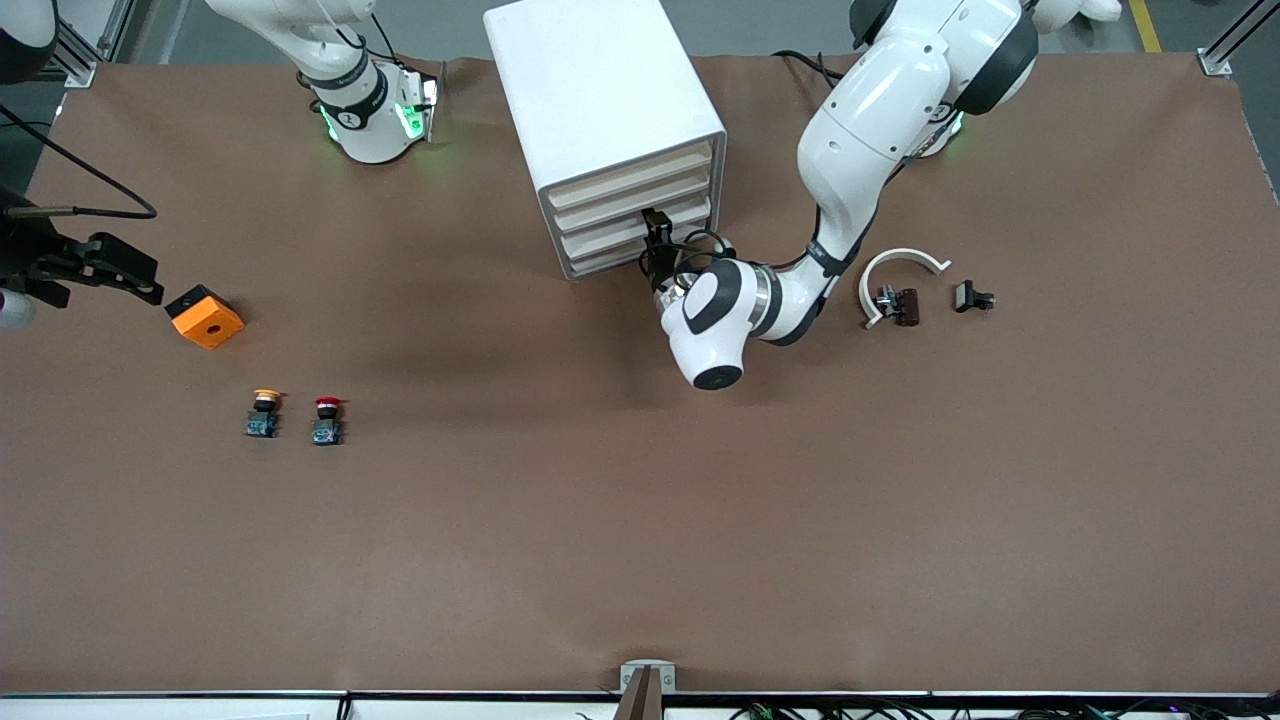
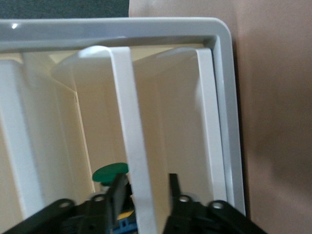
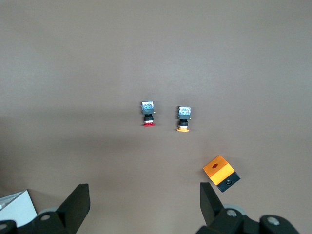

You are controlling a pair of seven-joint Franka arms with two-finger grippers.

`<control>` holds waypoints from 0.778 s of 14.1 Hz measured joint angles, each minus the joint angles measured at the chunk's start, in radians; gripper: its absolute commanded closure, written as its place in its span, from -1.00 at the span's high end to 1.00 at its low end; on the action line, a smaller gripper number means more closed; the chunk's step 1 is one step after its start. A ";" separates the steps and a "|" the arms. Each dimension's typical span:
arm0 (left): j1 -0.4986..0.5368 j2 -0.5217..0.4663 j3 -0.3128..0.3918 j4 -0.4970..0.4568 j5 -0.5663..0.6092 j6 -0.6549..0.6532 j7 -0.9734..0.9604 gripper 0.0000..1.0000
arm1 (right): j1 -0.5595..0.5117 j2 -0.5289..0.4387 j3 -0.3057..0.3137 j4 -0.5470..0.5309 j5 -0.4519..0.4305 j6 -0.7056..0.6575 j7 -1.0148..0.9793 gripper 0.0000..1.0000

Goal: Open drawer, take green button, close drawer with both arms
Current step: 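Grasp the drawer handle with the left gripper, then pull the drawer open with the left gripper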

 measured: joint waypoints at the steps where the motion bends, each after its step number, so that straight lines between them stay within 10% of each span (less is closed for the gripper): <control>1: -0.005 0.007 0.000 0.001 -0.004 0.000 0.000 -0.84 | 0.000 0.000 0.002 0.000 0.000 0.000 0.000 1.00; 11: 0.072 0.009 0.026 0.052 -0.016 -0.030 -0.007 -1.00 | 0.016 0.004 0.011 0.000 0.003 0.006 -0.003 1.00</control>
